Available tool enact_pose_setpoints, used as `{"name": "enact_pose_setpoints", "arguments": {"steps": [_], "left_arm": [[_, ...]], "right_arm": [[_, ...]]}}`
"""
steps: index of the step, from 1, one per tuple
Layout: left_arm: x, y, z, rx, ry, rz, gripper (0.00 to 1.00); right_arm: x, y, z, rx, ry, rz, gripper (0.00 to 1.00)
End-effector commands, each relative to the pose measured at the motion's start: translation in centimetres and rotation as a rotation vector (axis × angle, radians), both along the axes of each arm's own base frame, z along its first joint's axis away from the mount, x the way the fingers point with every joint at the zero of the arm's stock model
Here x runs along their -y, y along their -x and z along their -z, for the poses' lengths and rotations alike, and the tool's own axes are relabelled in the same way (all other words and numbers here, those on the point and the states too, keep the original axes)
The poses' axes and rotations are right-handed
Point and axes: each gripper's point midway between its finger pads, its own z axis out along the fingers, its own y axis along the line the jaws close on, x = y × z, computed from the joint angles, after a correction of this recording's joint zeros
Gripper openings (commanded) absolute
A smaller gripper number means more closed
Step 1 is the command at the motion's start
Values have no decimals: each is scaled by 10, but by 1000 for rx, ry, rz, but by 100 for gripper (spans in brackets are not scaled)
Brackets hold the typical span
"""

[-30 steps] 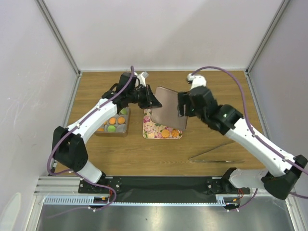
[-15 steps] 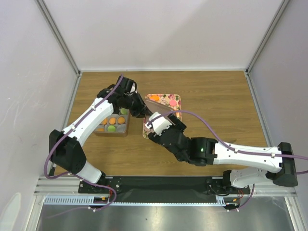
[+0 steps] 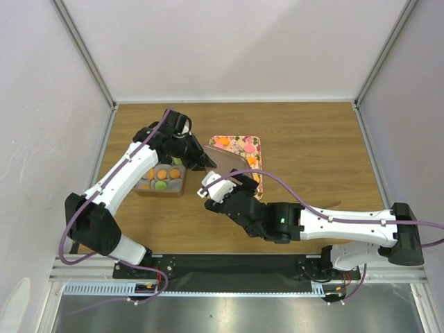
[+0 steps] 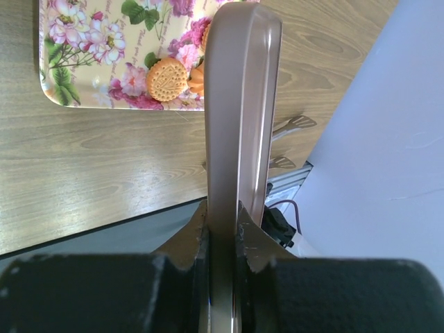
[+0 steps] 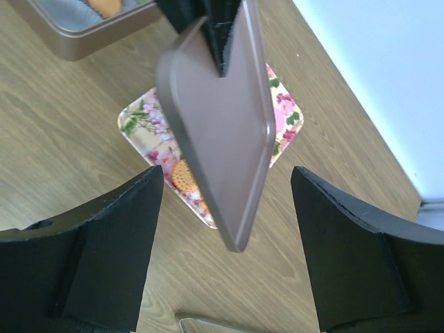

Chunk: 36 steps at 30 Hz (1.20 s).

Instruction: Pack the cookies

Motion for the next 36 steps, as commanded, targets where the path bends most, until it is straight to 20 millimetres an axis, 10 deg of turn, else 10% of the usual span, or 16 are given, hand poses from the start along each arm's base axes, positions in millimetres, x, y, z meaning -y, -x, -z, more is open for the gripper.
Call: {"name": "enact_pose_setpoints", "arguments": {"steps": [1, 20, 36], "left_arm": [[0, 4, -29, -8, 71, -51, 0], [4, 15, -38, -1, 138, -13, 1], [9, 19, -43, 13, 181, 25, 0]], "right_arm": [[-10, 5, -12, 11, -33, -27, 79], [-8, -30, 14, 137, 190, 45, 66], [9, -44, 7, 186, 211, 84, 26]]}}
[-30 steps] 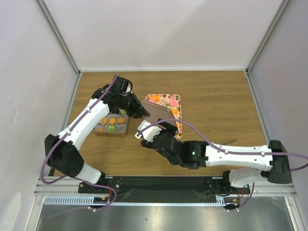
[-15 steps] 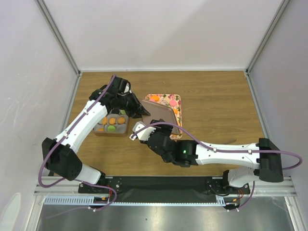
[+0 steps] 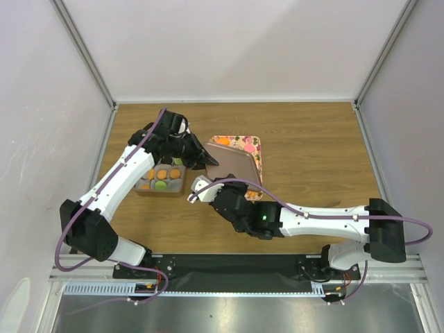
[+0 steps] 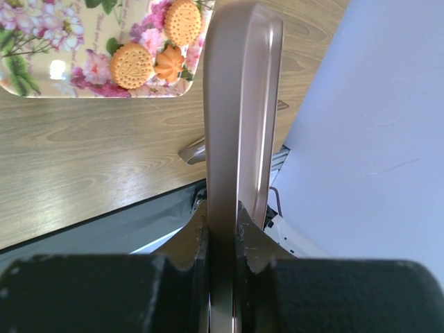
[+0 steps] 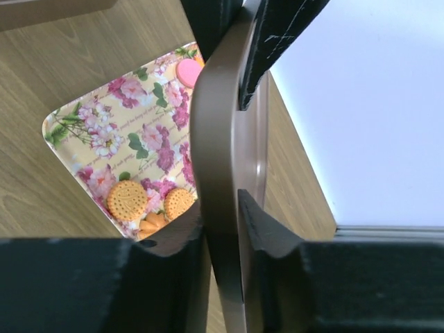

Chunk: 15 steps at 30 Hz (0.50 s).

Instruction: Pack the cookies

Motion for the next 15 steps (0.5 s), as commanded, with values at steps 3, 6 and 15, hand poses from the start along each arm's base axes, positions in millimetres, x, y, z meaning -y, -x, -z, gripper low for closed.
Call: {"name": "enact_pose_setpoints", "arguments": {"steps": [3, 6, 15], "left_arm": [[5, 11, -26, 3, 96, 18, 1], [4, 10, -30, 26, 96, 20, 12], [-8, -6, -53, 135, 80, -45, 70]], "right_arm": [[13, -6, -27, 48, -74, 51, 13], [13, -6, -31, 59, -79, 55, 0], [15, -4, -43, 84, -76, 64, 0]]}}
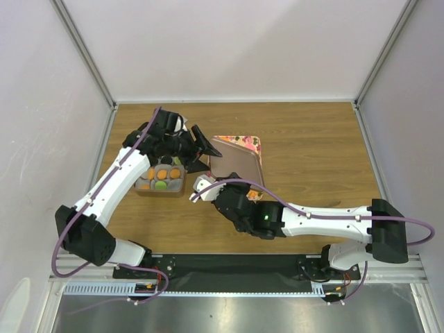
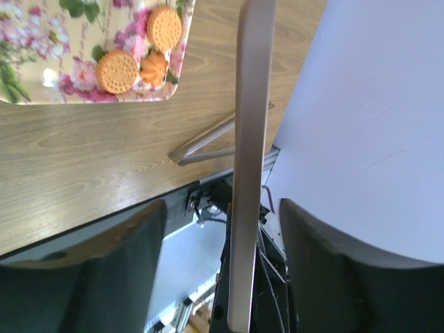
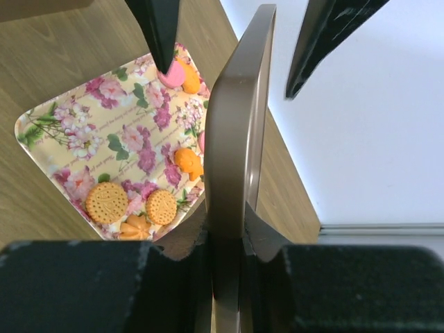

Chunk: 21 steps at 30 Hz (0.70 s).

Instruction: Pack the cookies

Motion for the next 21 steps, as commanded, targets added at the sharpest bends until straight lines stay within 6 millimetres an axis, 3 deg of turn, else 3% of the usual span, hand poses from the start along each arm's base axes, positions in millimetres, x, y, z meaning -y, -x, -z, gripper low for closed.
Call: {"name": "enact_pose_setpoints", "arguments": {"steps": [1, 5, 9, 15, 17, 20, 21], "left_arm": [[-10, -9, -40, 101, 42, -74, 73], [-29, -19, -57, 205, 24, -164, 92], [-51, -36, -75, 323, 19, -233, 98], [-104, -62, -101, 505, 10, -367, 100], [-118, -63, -110, 571, 0, -393, 100], [-149, -66, -111, 632, -48, -467, 100], [-171, -70, -110, 643, -89, -525, 99]], "right_arm": [[6, -2, -39, 55, -106, 40, 0], [10, 1, -42, 35, -99, 46, 0], [17, 3, -43, -11, -118, 79, 0], [16, 6, -41, -159, -210, 79, 0], [10, 0, -37, -263, -290, 61, 0], [-3, -15, -46, -378, -426, 45, 0], [-12, -20, -46, -411, -446, 39, 0]]}}
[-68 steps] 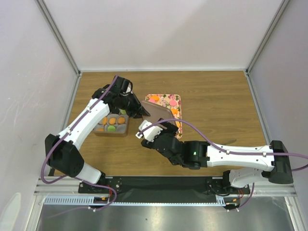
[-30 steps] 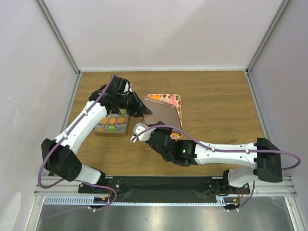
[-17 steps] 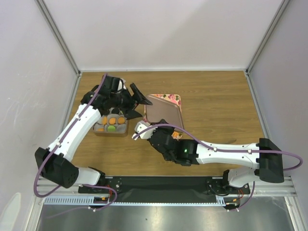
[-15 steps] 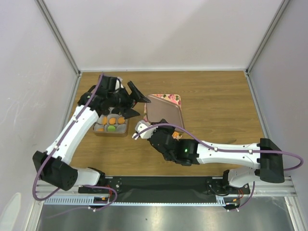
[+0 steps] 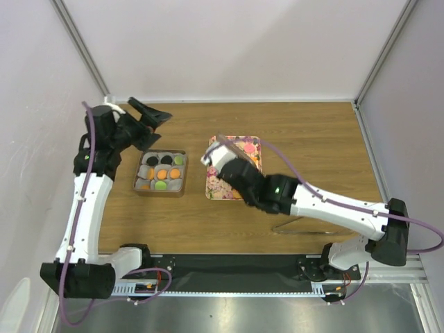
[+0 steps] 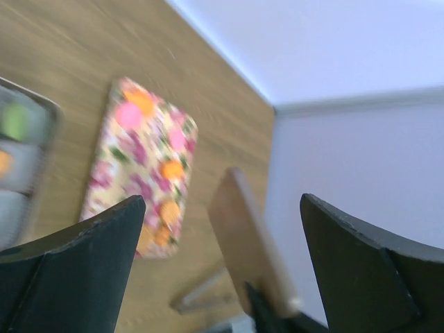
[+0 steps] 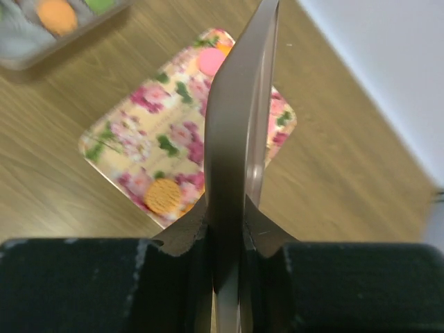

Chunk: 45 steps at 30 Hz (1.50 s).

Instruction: Pack the cookies

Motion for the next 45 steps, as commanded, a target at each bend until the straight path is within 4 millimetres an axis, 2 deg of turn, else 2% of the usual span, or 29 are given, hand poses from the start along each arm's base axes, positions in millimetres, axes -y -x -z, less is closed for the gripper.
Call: {"name": "enact_pose_setpoints", "arguments": {"steps": [1, 2, 3, 4, 5, 6, 7, 8, 9, 10, 12, 13, 15, 16, 17, 19, 20, 22, 23, 25, 27, 29, 30, 31, 32, 33, 39, 40, 45], "left_arm": [[-51, -8, -13, 121, -122, -161, 99], [-64, -5, -10, 122, -181, -196, 99], [-79, -5, -8, 114, -221, -249, 99], [-104, -5, -2, 96, -305, -353, 99], [-115, -1, 4, 74, -338, -399, 98], [-132, 1, 11, 52, -369, -460, 99], [-147, 3, 18, 29, -404, -521, 98], [-154, 3, 37, -13, -411, -538, 99], [-168, 3, 45, -31, -407, -576, 98], [-173, 2, 55, -59, -392, -588, 98], [-183, 0, 85, -137, -373, -597, 95], [-184, -3, 92, -151, -367, -595, 94], [-185, -5, 106, -183, -362, -594, 92], [-186, -10, 113, -190, -358, -593, 92], [-186, -11, 115, -194, -357, -589, 91], [-188, -15, 119, -206, -369, -583, 92], [-190, -18, 118, -204, -378, -584, 93], [-193, -20, 120, -214, -403, -584, 96], [-195, -23, 119, -211, -411, -581, 100], [-197, -25, 120, -204, -433, -577, 100], [-196, -33, 115, -163, -434, -558, 100], [-197, -36, 117, -167, -452, -547, 100], [-198, -38, 124, -191, -457, -540, 100], [-200, -38, 125, -196, -470, -535, 100], [-201, -38, 128, -207, -478, -532, 100], [-202, -39, 132, -218, -488, -527, 100], [-203, -38, 152, -263, -513, -504, 100], [-203, -37, 157, -271, -513, -504, 100], [-199, -37, 166, -277, -505, -479, 100]], "right_arm": [[-35, -7, -38, -158, -282, -69, 0], [-33, -22, -47, -190, -359, -38, 0], [-38, -32, -45, -225, -391, -39, 0], [-52, -32, -61, -270, -489, -103, 0], [-46, -51, -66, -289, -552, -82, 0], [-51, -56, -70, -348, -649, -77, 0], [-69, -56, -76, -404, -731, -168, 0], [-64, -73, -79, -420, -792, -150, 0], [-76, -74, -72, -528, -864, -169, 0], [-83, -83, -83, -527, -935, -205, 0], [-88, -98, -83, -616, -1054, -200, 0], [-101, -102, -86, -640, -1103, -269, 0], [-111, -109, -83, -681, -1161, -309, 0], [-117, -108, -97, -702, -1231, -366, 0], [-125, -117, -81, -742, -1248, -356, 0], [-129, -126, -84, -760, -1319, -393, 0], [-136, -134, -68, -837, -1363, -354, 0], [-141, -141, -66, -862, -1423, -386, 0], [-148, -148, -48, -931, -1458, -344, 0], [-154, -153, -46, -948, -1507, -350, 0], [-165, -159, -28, -1011, -1547, -321, 0], [-176, -155, -32, -1025, -1573, -362, 0], [-182, -158, -19, -1060, -1588, -336, 0], [-185, -156, -25, -1056, -1605, -364, 0], [-191, -152, -23, -1078, -1610, -369, 0], [-196, -152, -14, -1102, -1619, -360, 0], [-219, -142, 2, -1152, -1610, -353, 0], [-222, -143, 11, -1168, -1606, -341, 0], [-232, -139, 26, -1192, -1593, -313, 0]]}}
